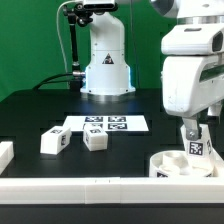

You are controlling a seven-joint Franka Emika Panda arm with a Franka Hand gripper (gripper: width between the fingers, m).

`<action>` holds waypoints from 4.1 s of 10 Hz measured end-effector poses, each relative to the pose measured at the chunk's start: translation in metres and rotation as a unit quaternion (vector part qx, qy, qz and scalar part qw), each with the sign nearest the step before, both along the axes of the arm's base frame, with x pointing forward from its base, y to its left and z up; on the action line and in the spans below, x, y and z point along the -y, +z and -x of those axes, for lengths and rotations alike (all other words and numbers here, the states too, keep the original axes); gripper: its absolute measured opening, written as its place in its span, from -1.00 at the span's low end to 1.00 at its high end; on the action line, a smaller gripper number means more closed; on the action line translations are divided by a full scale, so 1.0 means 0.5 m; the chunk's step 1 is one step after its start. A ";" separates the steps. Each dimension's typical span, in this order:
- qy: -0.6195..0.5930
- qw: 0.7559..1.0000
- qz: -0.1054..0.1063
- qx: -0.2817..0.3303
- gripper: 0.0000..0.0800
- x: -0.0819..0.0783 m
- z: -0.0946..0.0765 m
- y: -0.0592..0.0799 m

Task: Assemble stool

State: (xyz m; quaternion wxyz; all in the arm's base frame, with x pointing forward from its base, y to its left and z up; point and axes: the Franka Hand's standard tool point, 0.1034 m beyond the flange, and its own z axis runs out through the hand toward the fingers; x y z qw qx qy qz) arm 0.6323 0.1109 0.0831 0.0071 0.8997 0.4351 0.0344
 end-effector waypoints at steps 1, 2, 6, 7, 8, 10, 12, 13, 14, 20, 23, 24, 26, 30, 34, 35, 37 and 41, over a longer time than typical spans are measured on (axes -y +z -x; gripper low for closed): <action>0.000 1.000 0.000 -0.001 0.62 0.001 0.001 -0.002; 0.000 1.000 0.000 -0.001 0.62 0.001 0.001 -0.003; -0.001 1.000 0.000 -0.002 -0.16 0.002 0.001 -0.004; -0.009 1.000 0.000 -0.002 -0.16 0.002 0.001 -0.004; -0.020 1.000 -0.001 -0.002 -0.16 0.002 0.001 -0.004; -0.037 0.999 -0.002 -0.002 -0.16 0.002 0.001 -0.004; -0.123 0.992 -0.008 -0.004 -0.16 0.002 0.001 -0.004; -0.143 0.990 -0.010 -0.004 -0.16 0.002 0.001 -0.004; -0.177 0.984 -0.012 -0.005 -0.16 0.002 0.001 -0.004; -0.480 0.876 -0.037 -0.014 -0.16 -0.006 0.004 -0.006; -0.625 0.779 -0.051 -0.022 -0.16 -0.006 0.005 -0.006; -0.659 0.750 -0.053 -0.023 -0.16 -0.006 0.005 -0.006; -0.730 0.681 -0.058 -0.028 -0.16 -0.008 0.006 -0.006; -0.817 0.570 -0.069 -0.039 -0.16 -0.010 0.005 -0.006; -0.881 0.463 -0.075 -0.052 -0.16 -0.013 0.005 -0.005; -0.896 0.433 -0.077 -0.057 -0.16 -0.014 0.005 -0.005; -0.936 0.335 -0.084 -0.070 -0.16 -0.014 0.005 -0.005; -0.974 0.186 -0.104 -0.080 -0.16 -0.009 -0.002 -0.007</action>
Offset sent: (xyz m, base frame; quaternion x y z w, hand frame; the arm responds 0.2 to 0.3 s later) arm -0.0003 0.0019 -0.0023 -0.0042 0.0044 -0.0009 1.0000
